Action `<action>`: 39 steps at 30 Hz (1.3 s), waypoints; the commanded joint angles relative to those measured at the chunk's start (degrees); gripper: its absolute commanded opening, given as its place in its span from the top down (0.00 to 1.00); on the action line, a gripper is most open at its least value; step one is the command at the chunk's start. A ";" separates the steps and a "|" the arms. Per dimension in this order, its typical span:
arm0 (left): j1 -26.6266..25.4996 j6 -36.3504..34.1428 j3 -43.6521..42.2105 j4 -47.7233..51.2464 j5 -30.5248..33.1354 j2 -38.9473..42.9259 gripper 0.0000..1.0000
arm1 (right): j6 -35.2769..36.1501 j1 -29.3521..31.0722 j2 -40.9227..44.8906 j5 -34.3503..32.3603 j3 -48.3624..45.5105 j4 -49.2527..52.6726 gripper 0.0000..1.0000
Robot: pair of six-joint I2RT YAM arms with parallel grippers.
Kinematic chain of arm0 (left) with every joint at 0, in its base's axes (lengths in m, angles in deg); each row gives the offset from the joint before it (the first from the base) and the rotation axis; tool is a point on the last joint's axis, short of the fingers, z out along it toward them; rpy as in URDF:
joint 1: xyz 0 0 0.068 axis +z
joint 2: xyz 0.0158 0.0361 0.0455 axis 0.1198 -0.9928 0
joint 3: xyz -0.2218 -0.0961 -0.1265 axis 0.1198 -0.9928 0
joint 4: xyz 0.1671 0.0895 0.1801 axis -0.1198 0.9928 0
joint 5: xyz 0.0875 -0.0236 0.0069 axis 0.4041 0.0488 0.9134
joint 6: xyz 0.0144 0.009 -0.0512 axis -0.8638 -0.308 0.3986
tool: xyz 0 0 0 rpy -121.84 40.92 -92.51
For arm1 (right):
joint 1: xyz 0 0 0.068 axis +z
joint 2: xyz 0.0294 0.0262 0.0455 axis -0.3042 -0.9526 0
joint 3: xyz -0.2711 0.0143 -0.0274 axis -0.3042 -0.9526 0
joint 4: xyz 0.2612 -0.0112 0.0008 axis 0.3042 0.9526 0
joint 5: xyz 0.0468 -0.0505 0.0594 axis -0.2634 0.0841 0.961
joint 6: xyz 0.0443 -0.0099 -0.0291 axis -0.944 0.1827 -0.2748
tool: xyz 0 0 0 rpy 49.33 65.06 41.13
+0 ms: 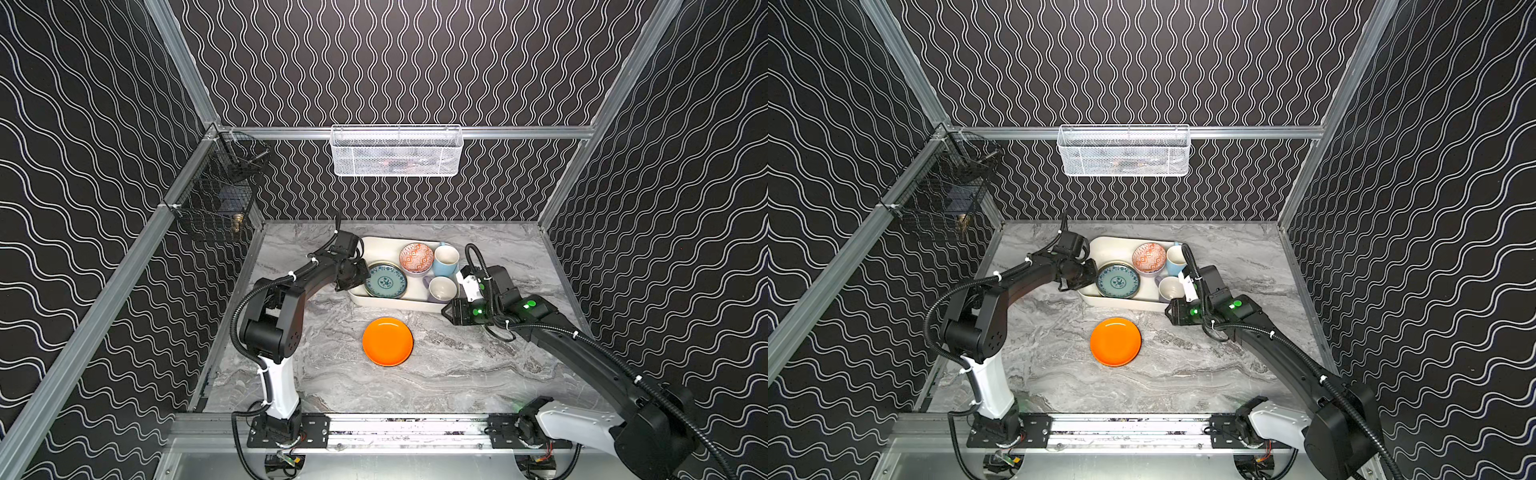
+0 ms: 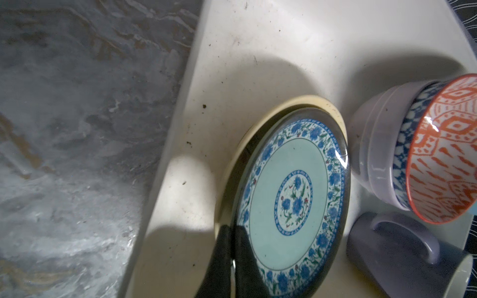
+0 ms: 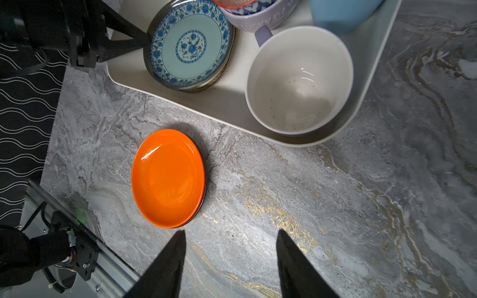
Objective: Place the mixed dishes into the plastic bin
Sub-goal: 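Lower the blue-patterned plate onto the cream plate, open the left gripper, withdraw, then move both grippers back to the orange plate on the table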
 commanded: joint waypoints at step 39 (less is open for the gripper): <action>-8.95 6.13 -42.87 -5.58 -1.56 38.59 0.57 | -7.23 16.44 -15.29 0.72 -1.10 -9.30 0.74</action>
